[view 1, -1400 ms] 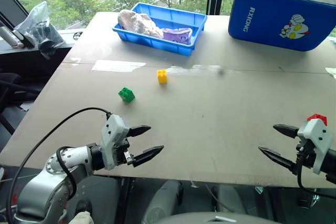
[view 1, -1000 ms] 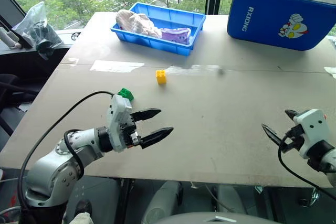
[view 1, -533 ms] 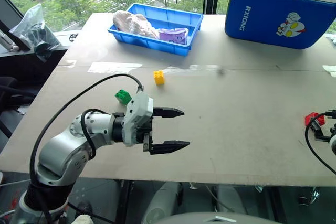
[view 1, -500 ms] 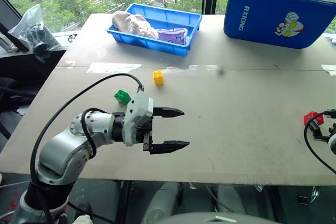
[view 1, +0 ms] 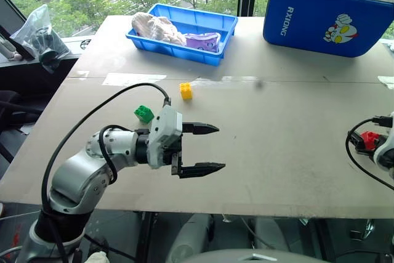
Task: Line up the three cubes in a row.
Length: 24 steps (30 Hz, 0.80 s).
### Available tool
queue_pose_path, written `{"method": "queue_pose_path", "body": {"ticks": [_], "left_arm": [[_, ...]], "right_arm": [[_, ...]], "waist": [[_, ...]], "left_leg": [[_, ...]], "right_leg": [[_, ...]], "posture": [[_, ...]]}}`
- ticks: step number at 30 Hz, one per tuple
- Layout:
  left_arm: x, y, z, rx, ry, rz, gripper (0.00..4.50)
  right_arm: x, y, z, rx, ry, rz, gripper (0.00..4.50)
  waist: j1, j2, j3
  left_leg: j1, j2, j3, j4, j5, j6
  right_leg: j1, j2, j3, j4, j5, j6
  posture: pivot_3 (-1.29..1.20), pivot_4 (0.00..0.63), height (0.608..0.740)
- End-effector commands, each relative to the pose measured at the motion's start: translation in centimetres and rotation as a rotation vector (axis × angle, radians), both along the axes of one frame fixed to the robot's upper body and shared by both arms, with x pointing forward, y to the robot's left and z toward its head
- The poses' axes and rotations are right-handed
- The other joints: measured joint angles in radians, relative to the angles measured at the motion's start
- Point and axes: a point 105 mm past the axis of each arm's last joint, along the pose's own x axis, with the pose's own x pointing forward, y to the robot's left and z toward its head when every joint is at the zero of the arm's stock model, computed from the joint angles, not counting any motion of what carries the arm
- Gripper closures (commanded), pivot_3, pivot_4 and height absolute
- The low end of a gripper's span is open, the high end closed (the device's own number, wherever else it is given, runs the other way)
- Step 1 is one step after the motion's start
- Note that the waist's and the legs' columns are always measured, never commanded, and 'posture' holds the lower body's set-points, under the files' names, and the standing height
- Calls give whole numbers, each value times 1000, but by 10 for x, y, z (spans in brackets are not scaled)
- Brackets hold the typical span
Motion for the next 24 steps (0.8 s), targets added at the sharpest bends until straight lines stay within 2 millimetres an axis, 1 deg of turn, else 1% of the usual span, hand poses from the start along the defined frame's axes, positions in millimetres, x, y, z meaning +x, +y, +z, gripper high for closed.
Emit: {"method": "queue_pose_path", "body": {"ticks": [1, 6, 7, 8, 9, 10, 11, 13, 16, 18, 20, 21, 22, 24], "left_arm": [[-7, -6, 9, -5, -37, -27, 0], [-6, -7, 11, -5, -36, -16, 0], [-5, -7, 11, -6, -35, -14, 0], [-5, -7, 12, -6, -34, -13, 0], [-5, -6, 11, -6, -33, -11, 0], [-5, -6, 11, -5, -32, -10, 0], [-5, -6, 11, -5, -31, -8, 0], [-4, -5, 10, -3, -30, -4, 0], [-2, -2, 11, -19, -17, 21, 0], [-1, 0, 10, -14, -15, 36, 0], [0, 5, 7, -16, -1, 67, 0], [1, 10, 4, -11, 3, 89, 0], [1, 13, 1, -4, 4, 105, 0], [0, 21, -5, 3, -5, 147, 0]], "right_arm": [[-2, -9, 10, -26, -22, -39, 50], [-1, -10, 10, -18, -17, -53, 50], [-1, -10, 10, -21, -17, -55, 581], [0, -11, 11, -23, -17, -56, 900], [0, -11, 11, -25, -18, -56, 1480], [0, -11, 12, -26, -19, -56, 1867], [0, -12, 12, -29, -17, -57, 2407], [0, -12, 12, -22, -16, -56, 3200], [2, -10, 14, -26, -12, -27, 3195], [5, -4, 19, -6, -25, 23, 3195], [12, 13, 29, 17, -55, 162, 3195], [17, 34, 41, -29, -88, 326, 3195], [20, 53, 50, -57, -108, 464, 3195], [20, 93, 66, -55, -178, 743, 3195]], "waist": [[0, 0, 0], [-2, 0, 0], [-2, 0, 0], [-1, 0, 0], [-1, 0, 0], [-1, 0, 0], [-1, 0, 0], [-2, 0, 0], [-1, 0, 0], [-2, 0, 0], [-5, 0, 0], [-6, 1, 0], [-10, 3, 1], [-11, 3, 1]], "left_leg": [[0, 0, 0, 0, 0, 0], [0, 0, 0, 0, 0, 0], [0, 0, 0, 0, 0, 0], [0, 0, 0, 0, 0, 0], [0, 0, 0, 0, 0, 0], [0, 0, 0, 0, 0, 0], [0, 0, 0, 0, 0, 0], [0, 0, 0, 0, 0, 0], [0, 0, 0, 0, 0, 0], [0, 0, 0, 0, 0, 0], [0, 0, 1, 0, 0, 0], [0, 0, 1, 0, 0, 0], [0, 0, 1, 0, 0, 0], [1, 0, 3, 0, 0, 1]], "right_leg": [[0, 0, 0, 0, 0, 0], [0, 0, 0, 0, 0, 0], [0, 0, 0, 0, 0, 0], [0, 0, 0, 0, 0, 0], [0, 0, 0, 0, 0, 0], [0, 0, 0, 0, 0, 0], [0, 0, 0, 0, 0, 0], [0, 0, 0, 0, 0, 0], [0, 0, 0, 0, 0, 0], [0, 0, 0, 0, 0, 0], [0, 0, 1, 0, 0, 0], [0, 0, 1, 0, 0, 0], [0, 0, 1, 0, 0, 0], [0, 0, 2, 0, 0, 0]], "posture": [[0, 150, 740], [0, 150, 740], [0, 150, 740], [0, 150, 740], [0, 150, 740], [0, 150, 740], [0, 150, 740], [0, 150, 740], [0, 150, 740], [0, 150, 740], [0, 150, 740], [0, 150, 740], [0, 150, 740], [0, 150, 740]]}}
